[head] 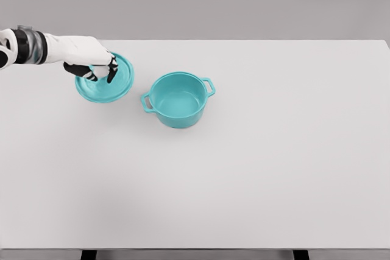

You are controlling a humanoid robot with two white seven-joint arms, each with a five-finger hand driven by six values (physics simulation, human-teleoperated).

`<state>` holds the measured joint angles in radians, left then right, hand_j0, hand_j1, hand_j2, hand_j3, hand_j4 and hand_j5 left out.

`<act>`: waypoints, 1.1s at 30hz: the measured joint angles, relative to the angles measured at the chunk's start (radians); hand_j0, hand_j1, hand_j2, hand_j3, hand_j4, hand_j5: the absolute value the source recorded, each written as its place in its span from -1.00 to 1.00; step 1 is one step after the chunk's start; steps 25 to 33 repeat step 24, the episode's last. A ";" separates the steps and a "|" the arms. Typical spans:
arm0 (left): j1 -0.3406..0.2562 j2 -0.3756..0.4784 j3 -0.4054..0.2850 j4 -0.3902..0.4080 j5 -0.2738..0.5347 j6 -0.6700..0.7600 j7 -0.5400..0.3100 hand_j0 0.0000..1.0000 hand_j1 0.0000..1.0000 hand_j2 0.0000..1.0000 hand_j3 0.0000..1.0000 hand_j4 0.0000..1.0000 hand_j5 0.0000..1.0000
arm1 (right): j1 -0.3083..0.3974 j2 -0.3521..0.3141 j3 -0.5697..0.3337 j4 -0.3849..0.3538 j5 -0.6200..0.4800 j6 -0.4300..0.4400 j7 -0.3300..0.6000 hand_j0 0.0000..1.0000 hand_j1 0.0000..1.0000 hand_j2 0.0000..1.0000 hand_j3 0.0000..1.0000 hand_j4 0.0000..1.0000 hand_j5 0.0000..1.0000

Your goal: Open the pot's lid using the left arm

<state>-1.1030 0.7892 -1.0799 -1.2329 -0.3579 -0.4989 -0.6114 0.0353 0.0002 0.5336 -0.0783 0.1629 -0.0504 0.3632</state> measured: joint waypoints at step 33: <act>0.038 0.042 0.029 0.343 0.010 0.004 0.000 1.00 1.00 1.00 1.00 1.00 1.00 | 0.000 0.000 0.000 0.000 0.000 0.000 0.000 1.00 1.00 1.00 1.00 1.00 1.00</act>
